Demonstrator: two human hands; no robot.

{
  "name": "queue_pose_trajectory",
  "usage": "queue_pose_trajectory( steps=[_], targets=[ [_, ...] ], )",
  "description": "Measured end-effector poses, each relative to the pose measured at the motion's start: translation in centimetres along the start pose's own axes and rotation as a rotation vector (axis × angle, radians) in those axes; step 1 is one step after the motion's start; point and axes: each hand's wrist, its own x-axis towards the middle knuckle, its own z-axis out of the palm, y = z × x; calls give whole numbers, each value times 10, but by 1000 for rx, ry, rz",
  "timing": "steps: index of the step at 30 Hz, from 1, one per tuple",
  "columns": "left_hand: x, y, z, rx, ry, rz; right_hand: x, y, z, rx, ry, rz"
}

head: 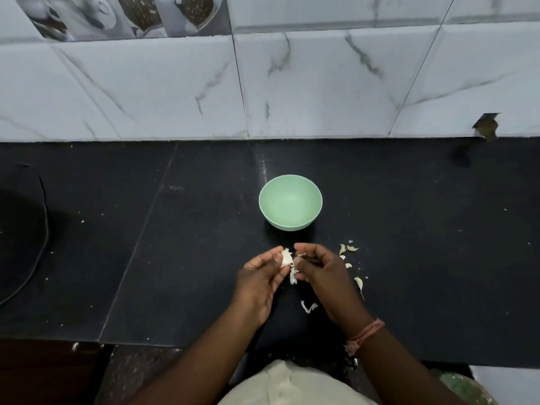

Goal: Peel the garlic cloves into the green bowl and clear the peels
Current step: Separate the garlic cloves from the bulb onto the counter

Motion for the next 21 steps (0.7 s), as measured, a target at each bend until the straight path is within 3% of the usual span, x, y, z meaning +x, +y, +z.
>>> queue_pose_trajectory(
  steps=[3,14,21],
  targets=[
    [0,-1,0,96,-30,79,0,0,5,-192,-29,-114],
    [6,1,-9,303,118,218,4,2,11,-21,39,-19],
    [0,3,-2,451,-76,223,2,2,9,54,73,-21]
  ],
)
